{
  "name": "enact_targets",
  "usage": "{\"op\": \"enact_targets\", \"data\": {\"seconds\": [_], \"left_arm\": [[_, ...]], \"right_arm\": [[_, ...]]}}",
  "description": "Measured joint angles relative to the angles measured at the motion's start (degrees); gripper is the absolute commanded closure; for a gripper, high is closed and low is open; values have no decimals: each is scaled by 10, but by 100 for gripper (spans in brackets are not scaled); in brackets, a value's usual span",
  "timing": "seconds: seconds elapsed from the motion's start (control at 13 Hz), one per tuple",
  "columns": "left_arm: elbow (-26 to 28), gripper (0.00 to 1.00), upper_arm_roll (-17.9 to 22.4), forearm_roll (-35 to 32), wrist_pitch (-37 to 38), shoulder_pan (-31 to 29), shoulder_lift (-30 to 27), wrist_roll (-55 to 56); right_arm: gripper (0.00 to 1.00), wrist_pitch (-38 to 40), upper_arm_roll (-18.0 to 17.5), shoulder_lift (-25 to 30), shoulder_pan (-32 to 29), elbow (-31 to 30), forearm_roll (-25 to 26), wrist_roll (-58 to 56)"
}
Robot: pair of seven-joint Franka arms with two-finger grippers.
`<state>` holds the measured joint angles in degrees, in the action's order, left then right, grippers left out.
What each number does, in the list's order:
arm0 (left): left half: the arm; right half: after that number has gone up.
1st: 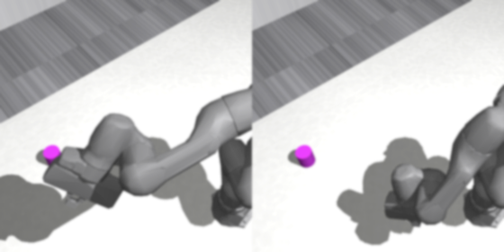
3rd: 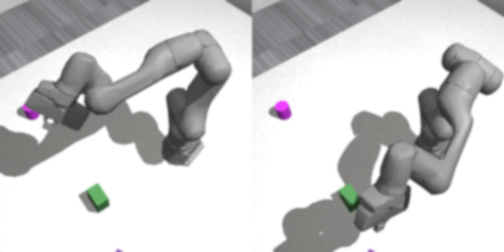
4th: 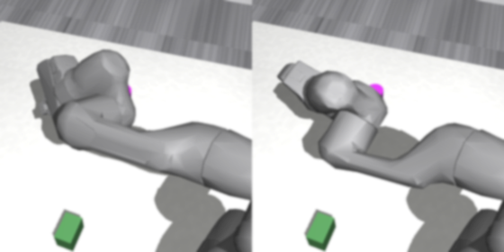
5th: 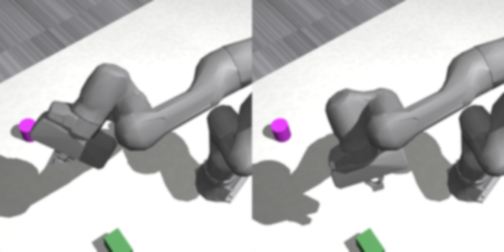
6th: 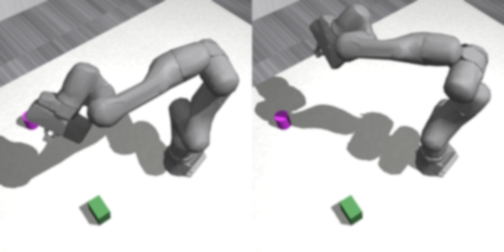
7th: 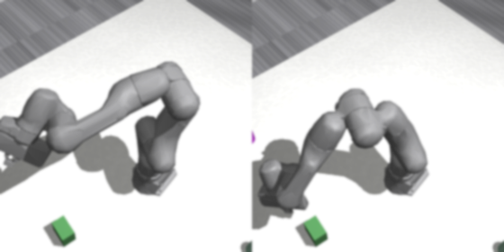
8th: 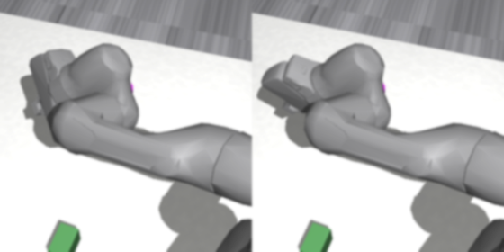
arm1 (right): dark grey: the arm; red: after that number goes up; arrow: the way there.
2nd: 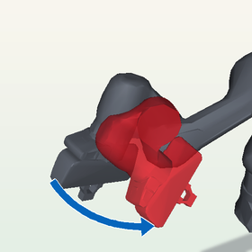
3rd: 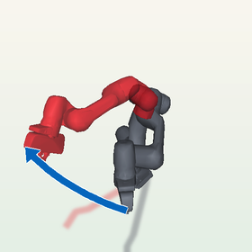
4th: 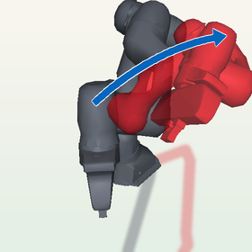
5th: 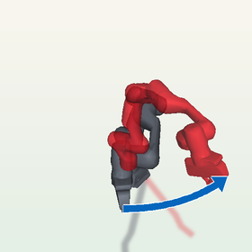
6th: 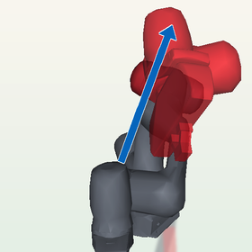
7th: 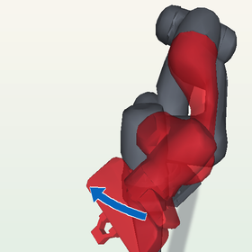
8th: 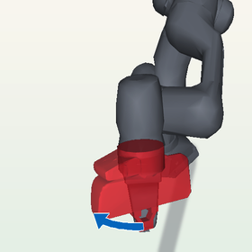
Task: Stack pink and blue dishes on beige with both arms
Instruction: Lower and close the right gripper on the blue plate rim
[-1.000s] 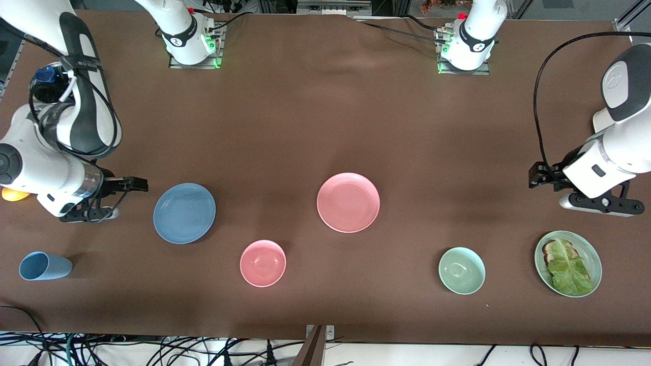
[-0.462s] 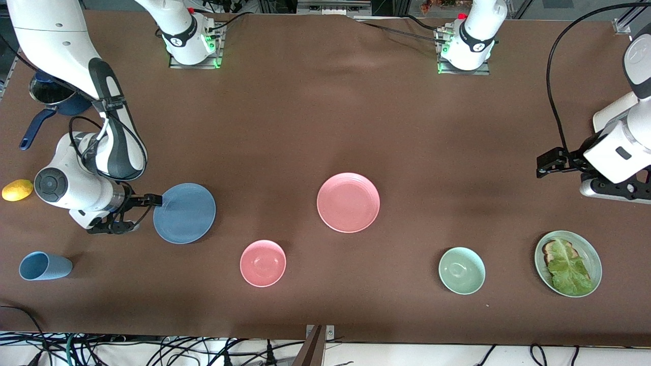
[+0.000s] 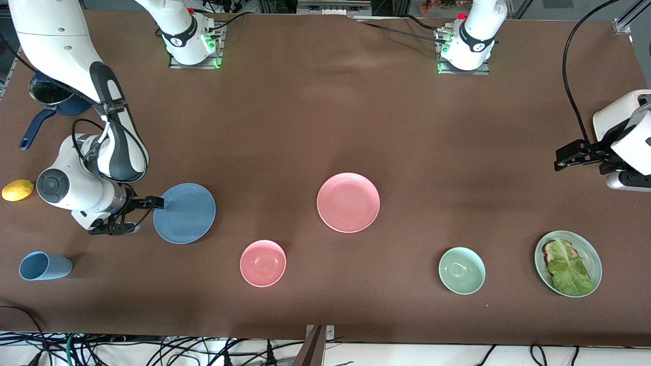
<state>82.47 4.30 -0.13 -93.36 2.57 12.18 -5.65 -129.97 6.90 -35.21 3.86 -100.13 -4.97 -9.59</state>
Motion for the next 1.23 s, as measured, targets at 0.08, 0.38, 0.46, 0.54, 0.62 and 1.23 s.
{"op": "enact_targets", "data": {"seconds": [0.08, 0.38, 0.46, 0.54, 0.62, 1.23], "left_arm": [[0, 0, 0, 0, 0, 0, 0, 0], [0, 0, 0, 10, 0, -2, 0, 0], [0, 0, 0, 10, 0, -2, 0, 0], [0, 0, 0, 10, 0, -2, 0, 0], [0, 0, 0, 10, 0, -2, 0, 0], [0, 0, -2, 12, 0, -2, 0, 0]], "right_arm": [[8, -10, -1, -5, 0, 0, 0, 0], [12, -23, -1, -21, 0, 1, -1, 0], [17, -23, -1, -21, 0, 1, -1, 0], [24, -23, -1, -21, 0, 1, -1, 0], [34, -23, -1, -22, 0, 1, -1, 0], [100, -23, -1, -27, 0, 4, -1, 0]]}}
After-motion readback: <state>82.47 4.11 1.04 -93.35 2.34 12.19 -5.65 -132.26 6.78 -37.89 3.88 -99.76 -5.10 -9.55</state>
